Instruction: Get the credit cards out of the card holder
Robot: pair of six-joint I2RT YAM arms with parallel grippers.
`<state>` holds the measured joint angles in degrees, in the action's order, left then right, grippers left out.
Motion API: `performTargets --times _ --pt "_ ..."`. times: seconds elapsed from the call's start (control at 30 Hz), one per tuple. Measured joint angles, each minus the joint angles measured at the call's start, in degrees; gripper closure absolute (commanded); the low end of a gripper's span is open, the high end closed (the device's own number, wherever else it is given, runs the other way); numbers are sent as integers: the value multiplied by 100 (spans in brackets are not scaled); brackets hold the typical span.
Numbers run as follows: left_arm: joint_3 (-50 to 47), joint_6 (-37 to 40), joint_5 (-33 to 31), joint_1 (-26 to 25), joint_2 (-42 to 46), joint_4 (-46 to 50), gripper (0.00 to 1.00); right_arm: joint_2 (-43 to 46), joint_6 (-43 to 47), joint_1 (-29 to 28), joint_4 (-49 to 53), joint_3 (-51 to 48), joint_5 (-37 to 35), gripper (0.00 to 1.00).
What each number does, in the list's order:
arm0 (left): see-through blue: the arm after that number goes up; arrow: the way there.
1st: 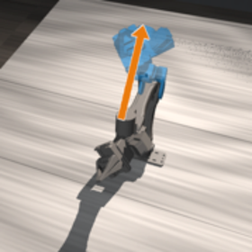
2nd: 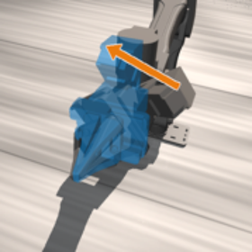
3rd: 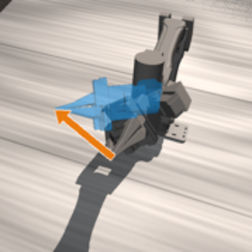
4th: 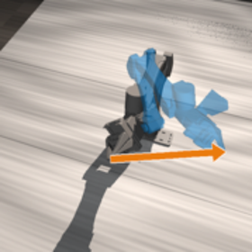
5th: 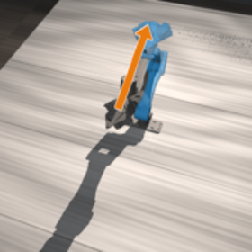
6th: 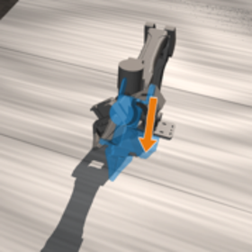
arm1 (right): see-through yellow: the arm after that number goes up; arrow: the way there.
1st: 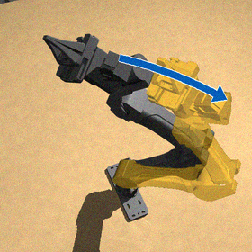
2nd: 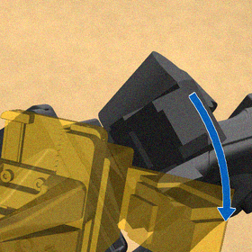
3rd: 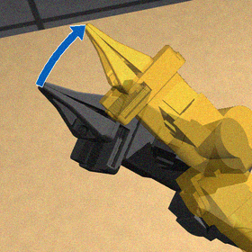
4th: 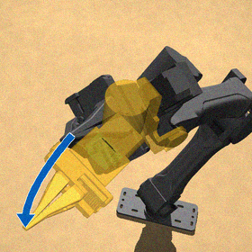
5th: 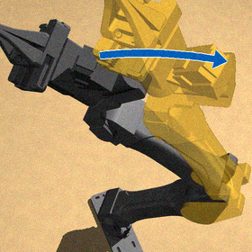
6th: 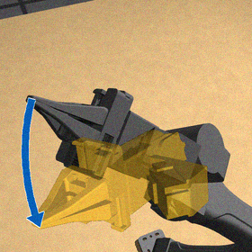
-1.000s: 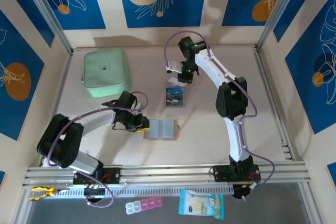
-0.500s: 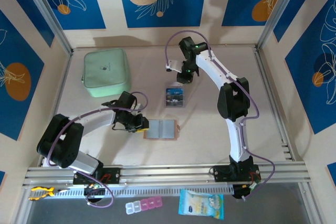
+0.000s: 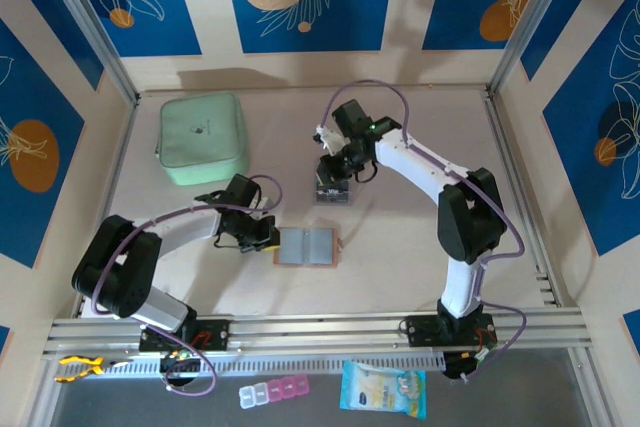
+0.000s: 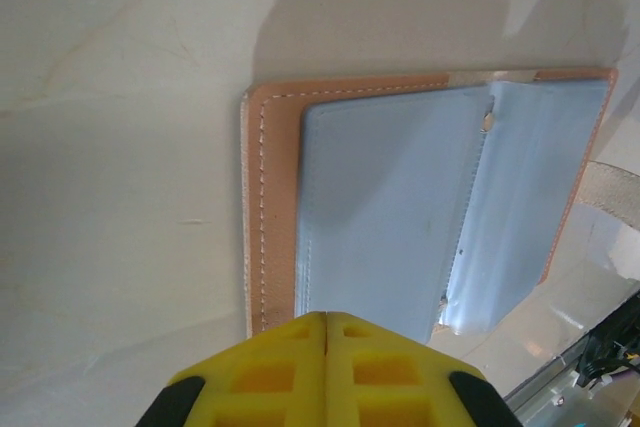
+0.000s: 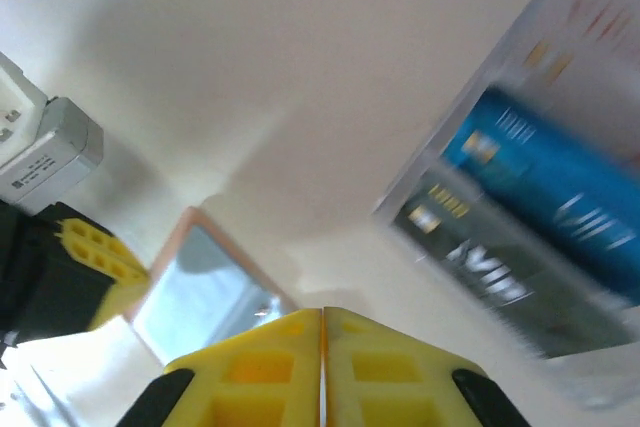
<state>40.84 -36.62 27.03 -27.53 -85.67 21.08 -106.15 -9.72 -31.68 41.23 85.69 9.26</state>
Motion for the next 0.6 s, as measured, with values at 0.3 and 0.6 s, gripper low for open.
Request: performTargets --times 0.3,0.6 --pt "-96 63 -57 22 -122 -22 100 114 -2673 -686 -1373 -1655 691 88" --pt "-192 59 -39 44 -153 -116 100 -332 -3425 -1283 -2033 -1569 1182 87"
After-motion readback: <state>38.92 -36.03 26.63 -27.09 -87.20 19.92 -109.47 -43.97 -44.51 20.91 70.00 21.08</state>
